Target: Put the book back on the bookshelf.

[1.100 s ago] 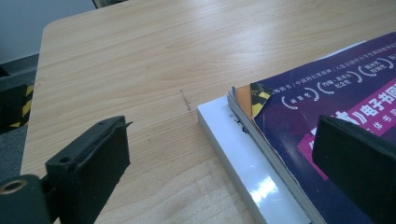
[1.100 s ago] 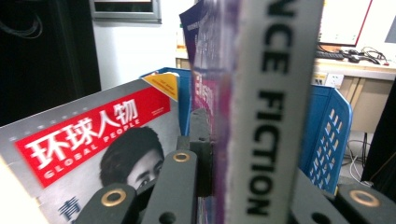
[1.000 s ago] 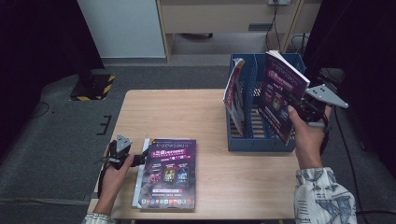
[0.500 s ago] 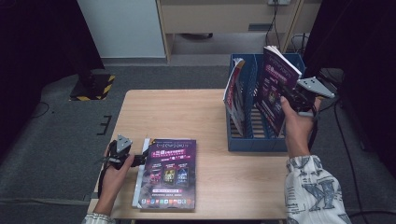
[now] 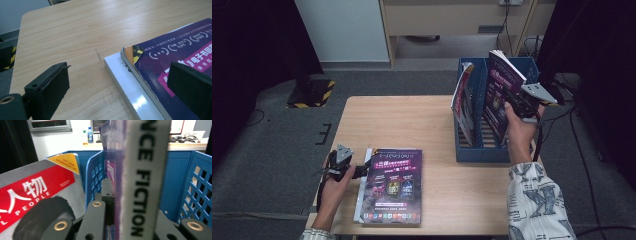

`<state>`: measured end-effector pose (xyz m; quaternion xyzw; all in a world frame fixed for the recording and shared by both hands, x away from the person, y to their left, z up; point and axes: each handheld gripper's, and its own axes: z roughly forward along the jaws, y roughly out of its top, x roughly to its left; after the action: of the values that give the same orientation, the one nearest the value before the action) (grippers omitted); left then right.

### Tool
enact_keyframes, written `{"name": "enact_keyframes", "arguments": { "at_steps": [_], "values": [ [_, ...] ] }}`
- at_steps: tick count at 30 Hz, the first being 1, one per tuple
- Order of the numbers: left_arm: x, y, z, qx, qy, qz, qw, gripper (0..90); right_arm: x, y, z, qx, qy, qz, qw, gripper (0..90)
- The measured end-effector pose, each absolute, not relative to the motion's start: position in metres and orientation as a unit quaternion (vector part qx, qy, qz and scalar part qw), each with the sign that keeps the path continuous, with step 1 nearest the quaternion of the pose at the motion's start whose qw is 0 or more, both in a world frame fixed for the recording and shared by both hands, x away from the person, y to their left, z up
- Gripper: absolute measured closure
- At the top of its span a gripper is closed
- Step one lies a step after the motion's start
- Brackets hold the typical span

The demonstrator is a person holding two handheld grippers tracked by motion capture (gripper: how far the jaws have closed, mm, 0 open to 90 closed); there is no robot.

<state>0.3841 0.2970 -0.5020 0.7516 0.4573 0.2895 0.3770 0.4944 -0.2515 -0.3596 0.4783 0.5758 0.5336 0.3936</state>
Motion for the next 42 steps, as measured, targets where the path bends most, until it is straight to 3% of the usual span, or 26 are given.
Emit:
{"name": "enact_keyframes", "arguments": {
  "at_steps": [22, 42],
  "values": [
    [0.383, 0.296, -0.501, 0.751, 0.457, 0.291, 0.378, 3.7, 0.502, -0.242, -0.376, 0.48, 0.575, 0.538, 0.387, 82.7],
    [0.384, 0.296, -0.501, 0.752, 0.456, 0.289, 0.379, 3.7, 0.505, -0.24, -0.393, 0.481, 0.57, 0.523, 0.413, 82.7]
  ]
}}
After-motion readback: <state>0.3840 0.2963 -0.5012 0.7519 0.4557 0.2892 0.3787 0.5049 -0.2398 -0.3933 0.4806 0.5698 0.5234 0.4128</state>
